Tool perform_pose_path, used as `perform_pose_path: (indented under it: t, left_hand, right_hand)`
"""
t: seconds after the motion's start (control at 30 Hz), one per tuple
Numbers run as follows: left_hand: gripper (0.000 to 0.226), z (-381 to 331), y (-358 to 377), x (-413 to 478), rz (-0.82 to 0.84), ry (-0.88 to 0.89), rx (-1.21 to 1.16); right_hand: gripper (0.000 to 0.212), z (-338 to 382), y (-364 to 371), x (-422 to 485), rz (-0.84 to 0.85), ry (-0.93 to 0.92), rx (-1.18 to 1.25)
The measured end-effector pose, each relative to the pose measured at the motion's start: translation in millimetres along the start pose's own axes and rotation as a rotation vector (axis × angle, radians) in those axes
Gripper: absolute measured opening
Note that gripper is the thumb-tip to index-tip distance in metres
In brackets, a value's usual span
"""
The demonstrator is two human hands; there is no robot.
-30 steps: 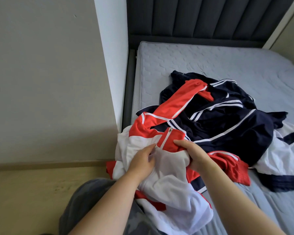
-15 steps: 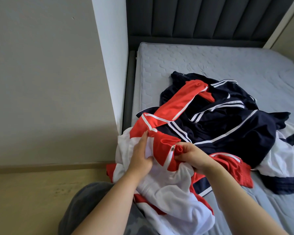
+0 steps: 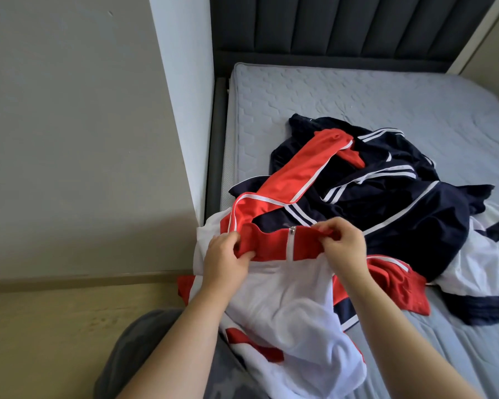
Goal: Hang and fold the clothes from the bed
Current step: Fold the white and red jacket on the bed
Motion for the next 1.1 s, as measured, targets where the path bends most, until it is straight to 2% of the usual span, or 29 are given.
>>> perform_pose_path:
  t: [0.07, 0.1, 0.17, 0.23, 0.27, 0.33, 0.37, 0.43, 0.5, 0.57, 0.67, 0.77, 0.93, 1.03, 1.1]
  left_hand:
    - [0.022, 4.1, 2.2, 0.3, 0.001, -0.033, -0.002]
    - [0.021, 4.5, 2.4, 0.1, -0.006, -0.035, -0.006]
    - [0.021, 3.6, 2.0, -0.6, -0.019, -0.030, -0.003]
    - [0.022, 3.5, 2.8, -1.5, -0.014, -0.030, 0.025]
    - [0.022, 4.9, 3.7, -1.7, -0.006, -0.034, 0.049]
    - [0.020, 10.7, 6.6, -2.7, 0.028, -0.067, 0.107]
    - [0.019, 15.0, 8.8, -3.0, 0.053, -0.095, 0.128]
    - [0.020, 24.5, 13.3, -3.3, 0.111, -0.173, 0.164]
    - [0.033, 31.8, 18.8, -4.8, 0.175, -0.239, 0.169]
    - [0.038, 35.1, 25.0, -7.3, 0.240, -0.280, 0.143]
    - [0.034, 36.2, 31.9, -9.9, 0.306, -0.310, 0.088]
    - [0.025, 30.2, 28.4, -8.5, 0.272, -0.276, 0.032]
    - [0.033, 19.9, 27.7, -7.3, 0.249, -0.201, 0.022]
    - [0.040, 1.4, 9.0, -3.5, 0.125, -0.156, -0.230]
    - [0.042, -11.3, -13.4, 2.7, 0.040, -0.136, -0.316]
  right_hand:
    - [0.041, -19.2, -17.4, -4.4, -0.177, 0.122, 0.053]
    - [0.035, -29.7, -19.8, -5.7, -0.194, 0.192, 0.056]
    - [0.015, -55.8, -7.3, -6.0, -0.068, 0.388, 0.036]
    - [0.043, -75.3, 12.6, -13.9, 0.157, 0.549, -0.052]
    - [0.054, -78.4, 20.7, -18.8, 0.241, 0.567, -0.074]
    - [0.067, -77.0, 32.6, -23.6, 0.322, 0.513, -0.060]
    - [0.066, -74.6, 35.3, -23.9, 0.334, 0.469, -0.038]
    - [0.050, -67.8, 35.9, -24.1, 0.365, 0.410, -0.016]
    - [0.027, -64.9, 35.4, -23.3, 0.432, 0.386, -0.029]
    - [0.008, -59.8, 28.5, -20.9, 0.410, 0.338, -0.025]
    - [0.023, -55.7, 13.0, -18.1, 0.192, 0.294, 0.053]
    - [0.019, -52.5, 15.1, -24.1, 0.120, 0.279, 0.046]
    - [0.022, -38.9, 35.8, -28.9, 0.252, 0.250, 0.057]
    - [0.034, -0.9, 49.5, -29.8, 0.339, 0.190, 0.281]
    - [0.034, 34.3, 62.1, -31.0, 0.412, 0.116, 0.387]
Point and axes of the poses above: each hand's wrist, its own x-axis towards the middle knuckle, its own y-axis out of the palm, z = x × y, the point moved 9 cm from there along x, towards the middle knuckle, and after that the axes turned 1 degree about -y, right-handed, at the moved point
